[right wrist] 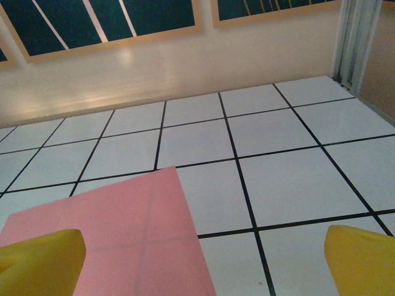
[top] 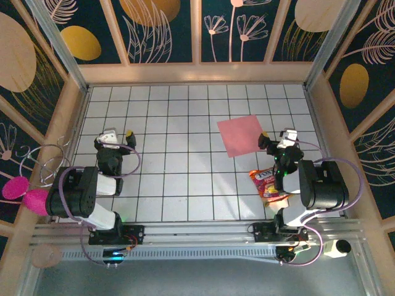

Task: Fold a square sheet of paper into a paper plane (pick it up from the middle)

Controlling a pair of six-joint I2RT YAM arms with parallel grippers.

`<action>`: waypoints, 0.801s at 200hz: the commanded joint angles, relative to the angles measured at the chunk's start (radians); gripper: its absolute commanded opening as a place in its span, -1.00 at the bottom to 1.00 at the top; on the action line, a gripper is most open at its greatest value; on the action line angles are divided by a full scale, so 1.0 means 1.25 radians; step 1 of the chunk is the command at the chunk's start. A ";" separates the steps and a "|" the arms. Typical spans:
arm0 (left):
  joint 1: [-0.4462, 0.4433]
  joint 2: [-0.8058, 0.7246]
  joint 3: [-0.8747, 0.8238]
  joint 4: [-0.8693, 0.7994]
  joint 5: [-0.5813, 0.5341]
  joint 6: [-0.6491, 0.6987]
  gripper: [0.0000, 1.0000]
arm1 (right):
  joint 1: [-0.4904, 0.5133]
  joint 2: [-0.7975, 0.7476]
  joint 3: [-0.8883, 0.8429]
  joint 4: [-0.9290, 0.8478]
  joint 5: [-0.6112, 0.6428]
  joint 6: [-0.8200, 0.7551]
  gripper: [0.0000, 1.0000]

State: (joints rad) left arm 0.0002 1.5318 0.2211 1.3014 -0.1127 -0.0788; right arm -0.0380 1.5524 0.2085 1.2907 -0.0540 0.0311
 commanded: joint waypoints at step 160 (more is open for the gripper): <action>-0.001 0.001 0.006 0.013 -0.001 0.000 0.98 | -0.005 0.007 0.015 0.015 -0.003 -0.015 0.98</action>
State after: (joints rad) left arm 0.0002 1.5318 0.2211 1.3014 -0.1127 -0.0788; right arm -0.0380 1.5524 0.2085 1.2911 -0.0540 0.0311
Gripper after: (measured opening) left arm 0.990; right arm 0.990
